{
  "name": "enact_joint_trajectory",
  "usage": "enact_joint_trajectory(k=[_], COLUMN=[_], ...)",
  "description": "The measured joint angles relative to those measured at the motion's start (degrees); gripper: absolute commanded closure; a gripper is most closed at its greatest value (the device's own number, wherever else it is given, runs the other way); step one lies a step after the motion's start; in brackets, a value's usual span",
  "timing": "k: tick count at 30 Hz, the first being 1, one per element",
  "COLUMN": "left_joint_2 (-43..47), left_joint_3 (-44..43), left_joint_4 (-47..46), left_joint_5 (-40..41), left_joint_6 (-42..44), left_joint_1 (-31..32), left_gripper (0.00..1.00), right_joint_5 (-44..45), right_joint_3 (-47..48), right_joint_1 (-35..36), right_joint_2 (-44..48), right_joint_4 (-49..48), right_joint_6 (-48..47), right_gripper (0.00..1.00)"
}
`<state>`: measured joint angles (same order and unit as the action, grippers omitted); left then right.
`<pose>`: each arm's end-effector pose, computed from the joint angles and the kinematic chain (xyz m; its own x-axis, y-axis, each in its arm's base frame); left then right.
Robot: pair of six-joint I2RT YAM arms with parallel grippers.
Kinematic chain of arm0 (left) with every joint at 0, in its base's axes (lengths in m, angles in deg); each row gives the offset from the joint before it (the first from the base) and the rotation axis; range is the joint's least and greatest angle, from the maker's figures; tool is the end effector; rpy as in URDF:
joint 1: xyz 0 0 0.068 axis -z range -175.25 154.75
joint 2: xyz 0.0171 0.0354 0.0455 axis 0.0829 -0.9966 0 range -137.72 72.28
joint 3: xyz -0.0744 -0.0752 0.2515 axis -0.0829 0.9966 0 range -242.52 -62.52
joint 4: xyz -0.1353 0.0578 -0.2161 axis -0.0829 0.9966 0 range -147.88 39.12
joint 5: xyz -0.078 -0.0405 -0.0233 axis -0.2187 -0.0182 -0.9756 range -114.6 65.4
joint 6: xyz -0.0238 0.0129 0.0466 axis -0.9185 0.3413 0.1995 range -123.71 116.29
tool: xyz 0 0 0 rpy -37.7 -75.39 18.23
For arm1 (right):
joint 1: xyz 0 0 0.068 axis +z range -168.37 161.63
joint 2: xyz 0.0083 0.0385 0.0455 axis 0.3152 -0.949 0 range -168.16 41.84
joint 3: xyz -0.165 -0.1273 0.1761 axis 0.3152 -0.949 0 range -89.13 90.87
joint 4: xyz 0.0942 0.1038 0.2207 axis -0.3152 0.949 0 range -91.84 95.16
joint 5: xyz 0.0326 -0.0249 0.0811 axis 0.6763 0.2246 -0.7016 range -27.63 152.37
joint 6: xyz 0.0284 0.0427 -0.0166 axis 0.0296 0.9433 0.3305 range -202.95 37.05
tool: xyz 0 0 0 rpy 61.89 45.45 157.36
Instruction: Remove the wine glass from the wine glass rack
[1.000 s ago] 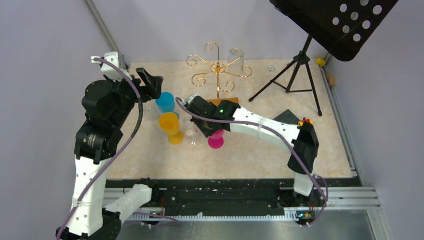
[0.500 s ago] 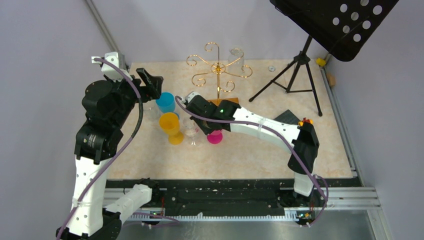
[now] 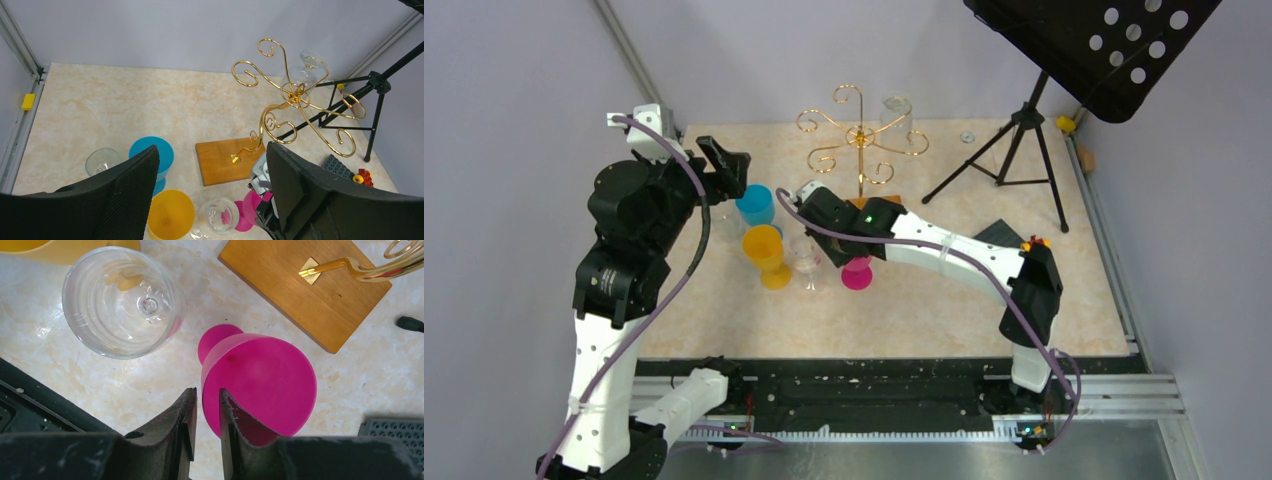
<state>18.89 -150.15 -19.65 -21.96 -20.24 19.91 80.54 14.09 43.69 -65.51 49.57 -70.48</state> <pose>0.1361 -0.0351 0.5053 -0.1261 -0.2604 -0.9572 0.1887 0.9410 -0.2808 0.2011 0.3556 0.3188 -0.5405 -0.5815 -0.6080 -0.6555 0.7441 -0.1290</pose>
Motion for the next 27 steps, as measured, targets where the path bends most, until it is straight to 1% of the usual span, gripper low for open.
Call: enact_joint_trajectory(k=[4,5,6,8,11,15,20,23,27], left_joint_2=[0.0,0.0,0.0,0.0,0.1,0.4,0.6,0.8,0.8], left_joint_3=[0.0,0.0,0.0,0.0,0.0,0.0,0.0,0.0,0.0], left_joint_4=[0.0,0.0,0.0,0.0,0.0,0.0,0.0,0.0,-0.1], left_joint_5=[0.0,0.0,0.0,0.0,-0.1,-0.2,-0.2,-0.2,-0.3], left_joint_6=[0.0,0.0,0.0,0.0,0.0,0.0,0.0,0.0,0.0], left_joint_1=[0.0,0.0,0.0,0.0,0.0,0.0,0.0,0.0,0.0], left_gripper=[0.18,0.17,0.17,0.17,0.17,0.17,0.17,0.17,0.17], right_joint_5=[0.0,0.0,-0.1,-0.5,-2.5,-7.8,-14.8,-16.4,-18.8], right_joint_3=[0.1,0.1,0.1,0.1,-0.5,-2.5,-3.0,-2.8,-1.3], right_joint_1=[0.0,0.0,0.0,0.0,-0.1,-1.1,-6.4,-9.2,-14.2], right_joint_2=[0.0,0.2,0.3,1.2,4.8,14.3,25.1,28.1,28.2], right_joint_4=[0.0,0.0,-0.1,-0.3,-2.0,-6.2,-12.4,-15.9,-19.0], right_joint_6=[0.1,0.2,0.1,0.2,-0.3,-0.8,-0.5,-0.1,2.6], right_gripper=[0.64,0.57,0.53,0.48,0.46,0.46,0.46,0.46,0.46])
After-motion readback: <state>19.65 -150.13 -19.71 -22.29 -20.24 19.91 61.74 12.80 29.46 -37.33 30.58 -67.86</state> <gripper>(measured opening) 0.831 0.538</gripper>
